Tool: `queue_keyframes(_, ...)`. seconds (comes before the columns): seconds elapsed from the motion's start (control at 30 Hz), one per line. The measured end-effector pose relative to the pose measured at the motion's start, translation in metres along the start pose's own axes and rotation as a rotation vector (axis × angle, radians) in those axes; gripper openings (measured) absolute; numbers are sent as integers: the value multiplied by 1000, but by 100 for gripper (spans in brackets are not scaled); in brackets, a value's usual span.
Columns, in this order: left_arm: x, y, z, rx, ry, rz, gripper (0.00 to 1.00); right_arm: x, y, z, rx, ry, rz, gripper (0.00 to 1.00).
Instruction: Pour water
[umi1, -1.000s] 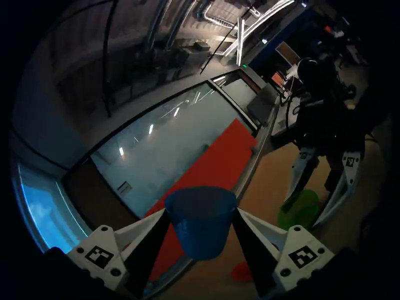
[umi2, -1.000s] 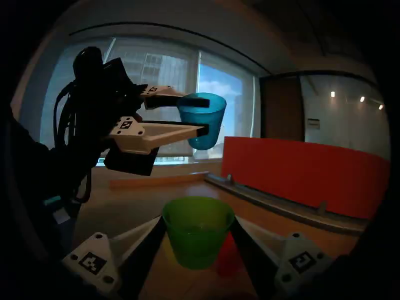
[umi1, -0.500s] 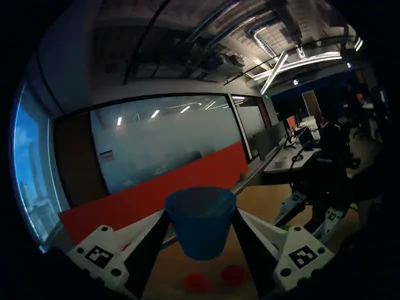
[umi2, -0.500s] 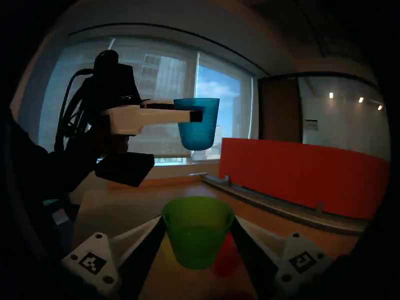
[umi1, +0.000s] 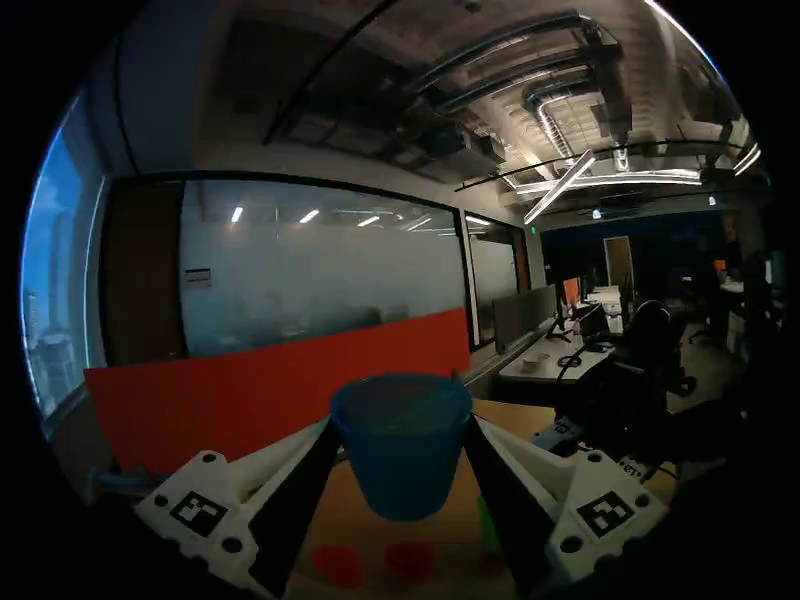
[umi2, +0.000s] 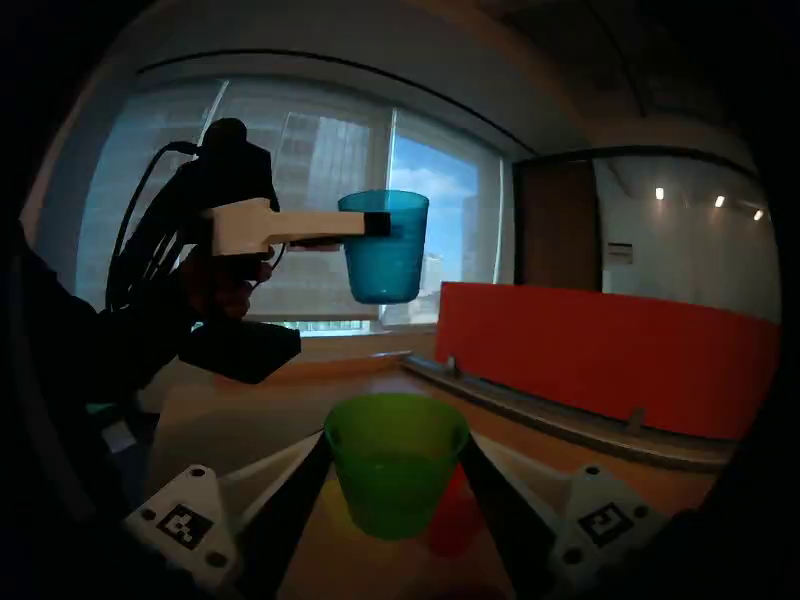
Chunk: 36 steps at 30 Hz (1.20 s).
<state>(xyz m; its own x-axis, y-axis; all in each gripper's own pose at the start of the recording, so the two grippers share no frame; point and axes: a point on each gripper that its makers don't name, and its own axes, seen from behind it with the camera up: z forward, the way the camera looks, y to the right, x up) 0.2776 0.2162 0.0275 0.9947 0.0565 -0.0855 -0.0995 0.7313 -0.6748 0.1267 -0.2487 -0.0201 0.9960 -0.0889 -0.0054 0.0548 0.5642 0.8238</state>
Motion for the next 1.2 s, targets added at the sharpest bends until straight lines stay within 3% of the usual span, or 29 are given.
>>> queue_keyframes(0.4,-21,1,-13,-13,-42,-53,85,-1,0,-9,-12,-14,25,91)
queue_keyframes(0.8,-48,-3,-36,2,-75,-66,85,1,5,-29,-38,-14,35,91)
queue_keyframes(1.2,-76,-2,-57,7,-129,-52,85,-4,-2,-32,-28,-40,26,91)
